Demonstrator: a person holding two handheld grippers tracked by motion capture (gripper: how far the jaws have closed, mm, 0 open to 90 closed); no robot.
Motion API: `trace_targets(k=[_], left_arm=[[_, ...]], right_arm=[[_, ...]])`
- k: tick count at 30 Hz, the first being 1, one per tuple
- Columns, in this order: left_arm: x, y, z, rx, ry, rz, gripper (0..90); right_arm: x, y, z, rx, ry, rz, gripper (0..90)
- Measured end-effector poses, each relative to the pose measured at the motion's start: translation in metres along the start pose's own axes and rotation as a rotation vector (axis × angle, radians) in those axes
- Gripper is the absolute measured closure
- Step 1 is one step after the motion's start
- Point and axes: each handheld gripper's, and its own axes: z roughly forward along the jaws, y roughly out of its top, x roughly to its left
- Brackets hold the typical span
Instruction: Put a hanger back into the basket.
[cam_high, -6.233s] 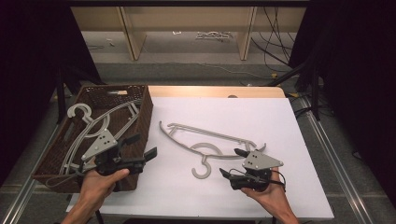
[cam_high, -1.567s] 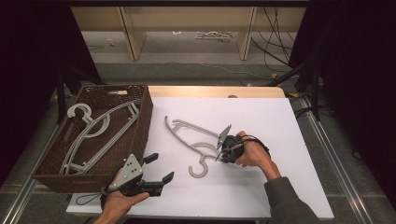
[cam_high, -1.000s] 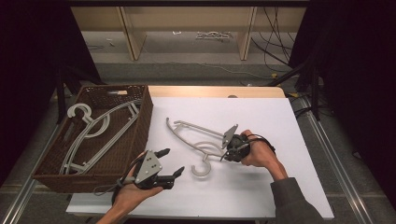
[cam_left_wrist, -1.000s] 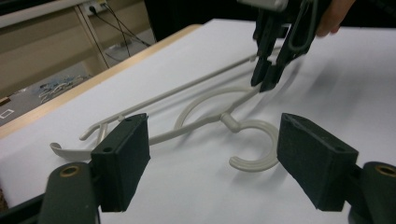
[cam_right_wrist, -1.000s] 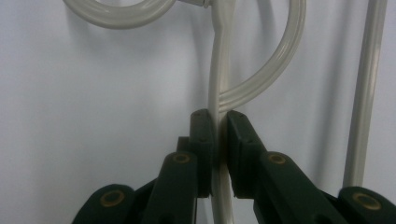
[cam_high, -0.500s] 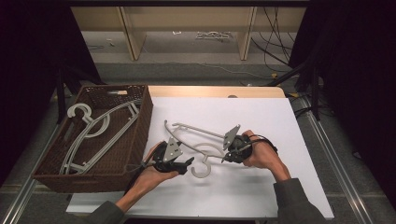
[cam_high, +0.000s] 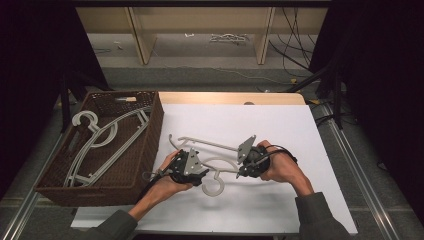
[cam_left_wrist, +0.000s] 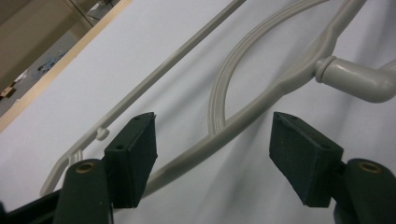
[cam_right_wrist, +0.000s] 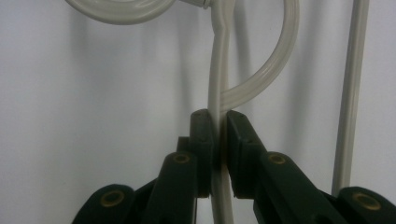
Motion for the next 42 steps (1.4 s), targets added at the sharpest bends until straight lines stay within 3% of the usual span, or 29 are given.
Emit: trace_targets(k=[9,10,11,13,15,17,19,22,25,31,36,39,42], left_arm=[[0.000,0.000,0.000,0.016,-0.011,0.047,36.6],[0.000,0.000,-0.001,0.010,-0.026,0.045,37.1],[-0.001,0.000,0.000,0.004,-0.071,0.058,39.9],[-0.001,0.001,-0.002,0.004,-0.073,0.076,47.5],[-0.002,0.003,-0.003,-0.007,-0.103,0.106,53.7],[-0.002,0.004,-0.005,-0.011,-0.134,0.117,57.7],[-0.003,0.005,-0.007,-0.012,-0.137,0.134,61.2],[-0.002,0.009,-0.012,-0.007,-0.116,0.213,63.2],[-0.003,0.012,-0.017,-0.022,-0.116,0.263,65.7],[-0.005,0.020,-0.026,-0.026,-0.147,0.360,72.9],[-0.002,0.026,-0.034,-0.047,-0.180,0.379,75.9],[-0.001,0.029,-0.039,-0.060,-0.207,0.350,77.7],[0.000,0.032,-0.044,-0.088,-0.236,0.290,79.1]], right_arm=[[0.006,0.006,-0.006,-0.014,0.013,-0.027,82.2],[0.006,0.006,-0.005,-0.016,0.013,-0.036,82.2],[0.007,0.008,-0.006,-0.014,0.013,-0.035,82.2],[0.007,0.008,-0.006,-0.018,0.013,-0.043,82.2],[0.007,0.008,-0.008,-0.023,0.024,-0.049,82.2],[0.008,0.007,-0.010,-0.026,0.030,-0.051,82.2],[0.008,0.006,-0.012,-0.035,0.052,-0.040,82.2],[0.007,0.005,-0.013,-0.047,0.054,-0.048,82.1],[0.006,0.004,-0.016,-0.061,0.057,-0.056,82.2],[0.005,0.001,-0.026,-0.091,0.061,-0.057,82.2],[0.004,-0.002,-0.036,-0.141,0.057,-0.066,80.5],[0.003,-0.003,-0.043,-0.177,0.039,-0.072,78.9],[0.002,-0.006,-0.048,-0.199,0.017,-0.062,76.9]])
